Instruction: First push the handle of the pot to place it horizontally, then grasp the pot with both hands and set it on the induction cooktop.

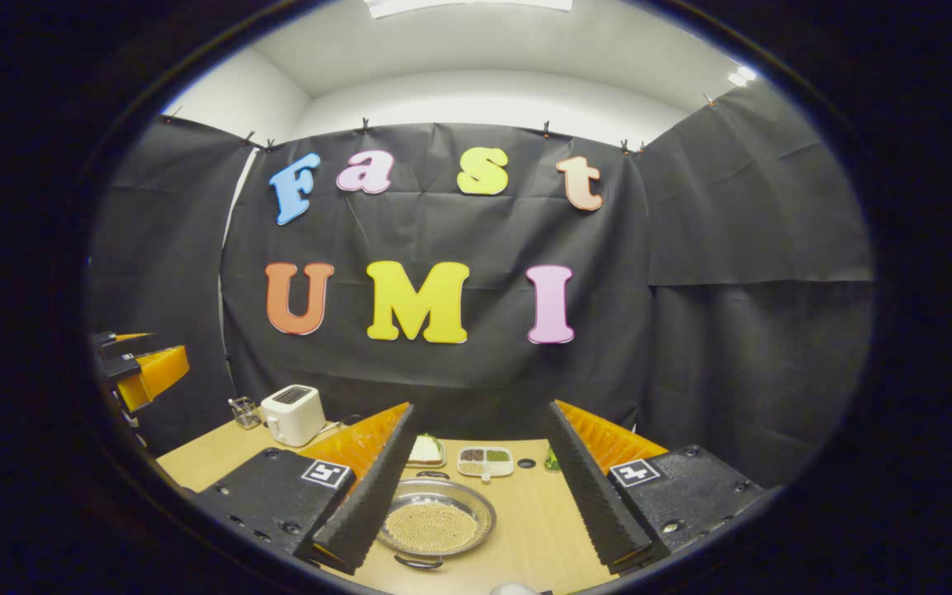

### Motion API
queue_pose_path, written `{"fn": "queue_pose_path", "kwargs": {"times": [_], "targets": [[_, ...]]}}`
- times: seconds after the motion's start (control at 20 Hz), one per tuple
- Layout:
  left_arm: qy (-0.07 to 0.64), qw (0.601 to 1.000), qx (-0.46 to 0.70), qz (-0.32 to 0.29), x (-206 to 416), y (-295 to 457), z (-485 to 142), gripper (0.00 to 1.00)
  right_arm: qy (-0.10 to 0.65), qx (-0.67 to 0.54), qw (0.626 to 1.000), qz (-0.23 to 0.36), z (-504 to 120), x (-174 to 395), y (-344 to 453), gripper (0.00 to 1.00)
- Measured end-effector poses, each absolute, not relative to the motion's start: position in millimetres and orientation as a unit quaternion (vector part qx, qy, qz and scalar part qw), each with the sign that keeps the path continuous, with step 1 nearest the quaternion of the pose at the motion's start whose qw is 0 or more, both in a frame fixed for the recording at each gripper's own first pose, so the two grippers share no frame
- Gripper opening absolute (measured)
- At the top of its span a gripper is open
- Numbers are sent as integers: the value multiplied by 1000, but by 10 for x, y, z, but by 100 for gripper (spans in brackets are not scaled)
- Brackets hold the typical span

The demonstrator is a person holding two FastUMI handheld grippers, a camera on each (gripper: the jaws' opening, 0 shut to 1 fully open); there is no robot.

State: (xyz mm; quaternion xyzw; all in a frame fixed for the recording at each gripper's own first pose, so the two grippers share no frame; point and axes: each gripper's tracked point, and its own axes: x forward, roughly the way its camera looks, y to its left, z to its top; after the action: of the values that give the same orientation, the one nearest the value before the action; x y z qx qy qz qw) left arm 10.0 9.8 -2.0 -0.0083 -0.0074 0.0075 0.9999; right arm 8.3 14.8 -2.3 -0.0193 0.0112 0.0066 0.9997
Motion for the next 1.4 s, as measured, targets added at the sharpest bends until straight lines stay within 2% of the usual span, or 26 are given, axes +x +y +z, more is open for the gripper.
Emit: {"fn": "queue_pose_path", "kwargs": {"times": [0.05, 0.2, 0.3, 0.45, 0.65, 0.8, 0.85, 0.95, 1.05, 1.2, 1.3, 1.35, 1.4], "targets": [[-7, 1000, -9, 8, 101, 95, -23, 96, 12, -18, 1000, 7, -28, 95, 159, 98], [-7, 1000, -5, 7, 119, 116, -35, 96, 32, -22, 999, 15, -137, 140, 245, 85], [-8, 1000, -3, 9, 99, 125, -35, 96, 52, -27, 997, 47, -233, 182, 416, 68], [-3, 1000, -1, 11, 99, 154, -87, 96, 95, -30, 991, 93, -514, 281, 635, 27], [9, 1000, -2, 19, 98, 214, -206, 96, 186, -19, 972, 142, -1171, 379, 936, 6], [20, 999, -1, 33, 82, 305, -326, 96, 247, -26, 954, 168, -1719, 396, 1085, 0], [26, 999, -2, 37, 71, 328, -382, 96, 267, -33, 948, 169, -1904, 404, 1115, 4], [35, 998, -7, 45, 76, 378, -485, 96, 305, -36, 935, 176, -2268, 373, 1175, 1], [43, 998, -7, 52, 39, 418, -525, 96, 341, -38, 922, 182, -2604, 348, 1226, 3], [42, 997, -9, 59, 16, 458, -531, 96, 381, -50, 905, 185, -3040, 318, 1264, 1], [43, 997, -10, 64, -2, 488, -541, 96, 403, -54, 894, 186, -3275, 285, 1303, 4], [44, 997, -11, 65, -10, 481, -555, 96, 412, -53, 890, 188, -3360, 278, 1337, 0], [46, 997, -11, 67, -11, 489, -567, 96, 418, -57, 887, 190, -3441, 261, 1366, 4]]}}
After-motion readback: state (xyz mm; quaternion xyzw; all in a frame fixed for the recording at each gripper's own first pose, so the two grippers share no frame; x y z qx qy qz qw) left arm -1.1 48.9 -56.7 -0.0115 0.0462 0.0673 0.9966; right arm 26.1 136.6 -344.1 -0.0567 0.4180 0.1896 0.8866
